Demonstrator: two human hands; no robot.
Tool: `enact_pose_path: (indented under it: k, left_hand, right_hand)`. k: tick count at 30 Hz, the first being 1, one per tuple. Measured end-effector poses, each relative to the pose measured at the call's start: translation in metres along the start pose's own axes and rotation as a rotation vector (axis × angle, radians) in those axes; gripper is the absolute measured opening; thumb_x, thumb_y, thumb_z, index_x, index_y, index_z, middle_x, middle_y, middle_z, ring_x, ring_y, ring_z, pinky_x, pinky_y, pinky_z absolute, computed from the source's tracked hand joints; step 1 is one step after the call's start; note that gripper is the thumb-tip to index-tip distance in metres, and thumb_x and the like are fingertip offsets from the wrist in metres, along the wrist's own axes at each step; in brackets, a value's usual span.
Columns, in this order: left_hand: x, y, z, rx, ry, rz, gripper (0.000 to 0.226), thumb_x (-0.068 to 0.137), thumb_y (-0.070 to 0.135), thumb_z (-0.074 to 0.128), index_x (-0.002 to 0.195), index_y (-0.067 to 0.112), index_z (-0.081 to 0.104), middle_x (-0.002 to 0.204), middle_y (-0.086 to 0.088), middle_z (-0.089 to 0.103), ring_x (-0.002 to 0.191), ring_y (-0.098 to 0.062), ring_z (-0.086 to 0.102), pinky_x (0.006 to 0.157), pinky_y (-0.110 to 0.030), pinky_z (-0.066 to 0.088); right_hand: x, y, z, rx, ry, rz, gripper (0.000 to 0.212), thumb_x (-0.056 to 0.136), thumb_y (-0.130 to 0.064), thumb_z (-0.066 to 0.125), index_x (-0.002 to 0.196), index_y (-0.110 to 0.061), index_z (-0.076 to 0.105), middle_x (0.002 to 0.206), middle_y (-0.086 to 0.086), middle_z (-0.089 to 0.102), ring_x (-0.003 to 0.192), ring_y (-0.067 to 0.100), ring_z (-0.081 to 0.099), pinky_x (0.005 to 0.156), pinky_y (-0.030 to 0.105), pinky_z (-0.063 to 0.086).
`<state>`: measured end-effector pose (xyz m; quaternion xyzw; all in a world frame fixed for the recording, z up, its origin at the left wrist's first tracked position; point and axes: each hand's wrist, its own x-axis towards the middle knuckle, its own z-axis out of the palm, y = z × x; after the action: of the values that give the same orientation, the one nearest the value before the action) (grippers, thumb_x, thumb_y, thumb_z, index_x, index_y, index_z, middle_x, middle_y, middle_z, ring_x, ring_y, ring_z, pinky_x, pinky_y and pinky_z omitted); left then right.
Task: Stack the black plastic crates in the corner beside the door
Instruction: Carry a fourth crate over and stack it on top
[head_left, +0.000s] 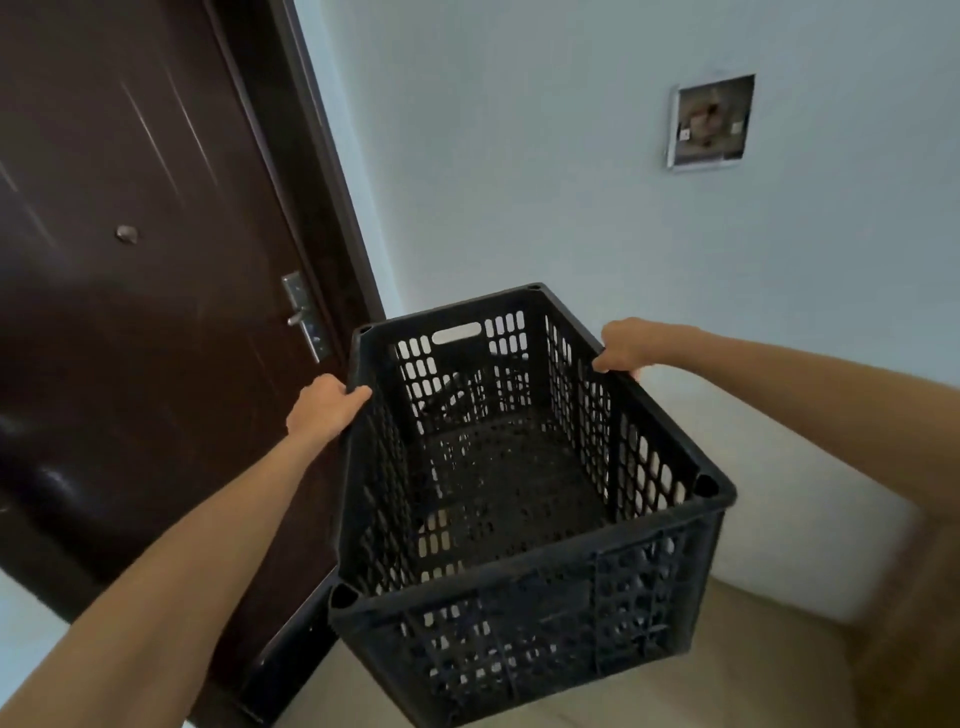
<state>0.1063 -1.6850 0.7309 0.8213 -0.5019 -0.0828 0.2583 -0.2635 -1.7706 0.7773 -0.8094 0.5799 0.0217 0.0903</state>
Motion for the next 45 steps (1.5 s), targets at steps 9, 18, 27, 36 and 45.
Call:
enact_pose_path:
  k: [9,18,27,36,45]
  left_hand:
    - [0.155,0.041,0.034,0.081,-0.078,0.088,0.049,0.086,0.043,0.059,0.048,0.017,0.043,0.048,0.0,0.045,0.057,-0.025,0.055,0.06,-0.03,0.039]
    - [0.242,0.078,0.074,0.112,-0.073,0.036,0.046,0.086,0.043,0.059,0.051,0.015,0.051,0.051,0.0,0.054,0.058,-0.022,0.059,0.063,-0.031,0.044]
    - [0.287,0.107,0.122,0.1,-0.013,-0.123,0.047,0.087,0.042,0.061,0.053,0.009,0.059,0.049,0.0,0.056,0.056,-0.02,0.059,0.062,-0.03,0.044]
    - [0.289,0.141,0.145,0.073,0.078,-0.268,0.045,0.087,0.043,0.062,0.067,0.003,0.069,0.057,-0.006,0.065,0.064,-0.024,0.066,0.071,-0.036,0.053]
    - [0.281,0.165,0.156,-0.009,0.096,-0.405,0.035,0.088,0.033,0.066,0.084,-0.001,0.064,0.048,0.001,0.063,0.049,-0.01,0.061,0.052,-0.023,0.047]
  right_hand:
    - [0.138,0.021,-0.04,-0.034,0.055,0.083,0.037,0.092,-0.026,0.053,0.06,-0.009,0.044,0.066,0.007,0.054,0.058,0.02,0.049,0.049,0.025,0.034]
    - [0.262,0.056,-0.038,-0.082,0.031,0.056,0.029,0.096,-0.03,0.045,0.102,-0.004,0.056,0.092,0.011,0.056,0.084,0.028,0.053,0.069,0.029,0.04]
    - [0.397,0.101,-0.042,-0.157,0.024,-0.15,0.041,0.099,-0.035,0.044,0.114,0.002,0.055,0.118,0.019,0.06,0.101,0.032,0.058,0.074,0.032,0.04]
    - [0.485,0.122,-0.048,-0.216,0.001,-0.328,0.035,0.101,-0.036,0.04,0.1,-0.003,0.049,0.102,0.016,0.054,0.088,0.029,0.05,0.074,0.034,0.039]
    - [0.534,0.113,-0.054,-0.304,0.05,-0.391,0.051,0.102,-0.037,0.038,0.137,-0.002,0.04,0.14,0.018,0.048,0.125,0.035,0.049,0.099,0.043,0.042]
